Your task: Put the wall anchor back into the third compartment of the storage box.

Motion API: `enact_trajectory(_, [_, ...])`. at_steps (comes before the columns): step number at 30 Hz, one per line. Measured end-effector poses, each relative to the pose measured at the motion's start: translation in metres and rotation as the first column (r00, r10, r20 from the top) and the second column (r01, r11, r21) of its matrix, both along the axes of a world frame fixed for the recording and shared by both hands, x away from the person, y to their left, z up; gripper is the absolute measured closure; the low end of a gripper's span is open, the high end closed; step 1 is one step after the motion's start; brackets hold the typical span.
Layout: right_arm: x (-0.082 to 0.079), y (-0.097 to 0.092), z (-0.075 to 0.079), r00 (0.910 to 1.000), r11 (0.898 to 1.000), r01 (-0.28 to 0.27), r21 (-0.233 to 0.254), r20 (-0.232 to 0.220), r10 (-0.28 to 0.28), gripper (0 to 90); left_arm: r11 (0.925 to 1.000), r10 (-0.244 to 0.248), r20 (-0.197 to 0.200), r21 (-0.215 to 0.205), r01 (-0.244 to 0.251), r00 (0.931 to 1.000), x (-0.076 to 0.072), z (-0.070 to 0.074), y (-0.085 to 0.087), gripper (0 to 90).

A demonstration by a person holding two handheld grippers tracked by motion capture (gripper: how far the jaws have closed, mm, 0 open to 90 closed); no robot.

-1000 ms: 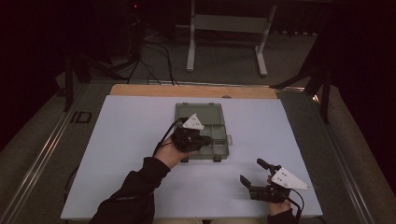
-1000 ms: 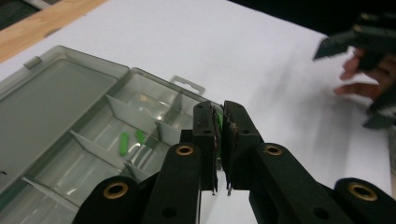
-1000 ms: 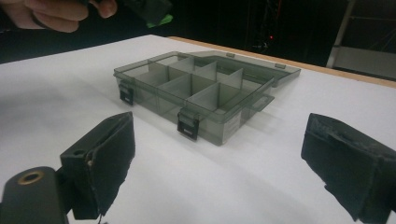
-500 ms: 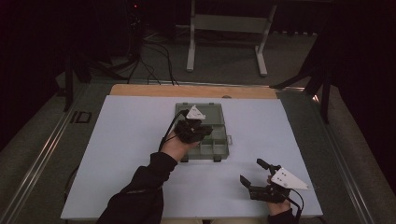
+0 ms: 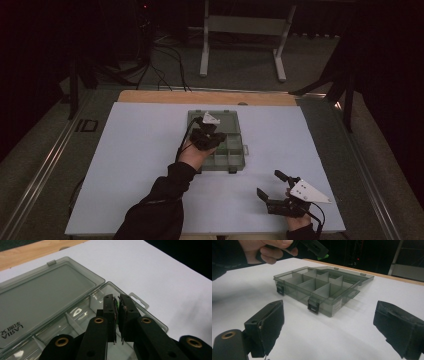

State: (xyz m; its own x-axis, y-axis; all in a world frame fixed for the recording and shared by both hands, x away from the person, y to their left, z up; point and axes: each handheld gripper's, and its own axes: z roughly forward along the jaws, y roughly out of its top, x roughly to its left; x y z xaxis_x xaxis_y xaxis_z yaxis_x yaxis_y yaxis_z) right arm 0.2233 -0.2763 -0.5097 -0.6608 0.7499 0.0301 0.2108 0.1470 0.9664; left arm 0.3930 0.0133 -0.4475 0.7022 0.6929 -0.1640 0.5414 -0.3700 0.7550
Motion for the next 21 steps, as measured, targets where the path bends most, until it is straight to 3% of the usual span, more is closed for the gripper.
enact_trajectory(9, [0.000,0.000,0.000,1.0000,1.000,-0.001,0.002,-0.001,0.001,9.7,0.9982,0.053,-0.039,0.032,-0.052,0.9978,0.008,-0.011,-0.006,83.1])
enact_trajectory(21, [0.000,0.000,0.000,1.0000,1.000,-0.001,0.001,0.001,0.001,9.7,0.9953,0.069,-0.090,0.074,-0.063,0.9935,0.015,-0.027,-0.013,83.1])
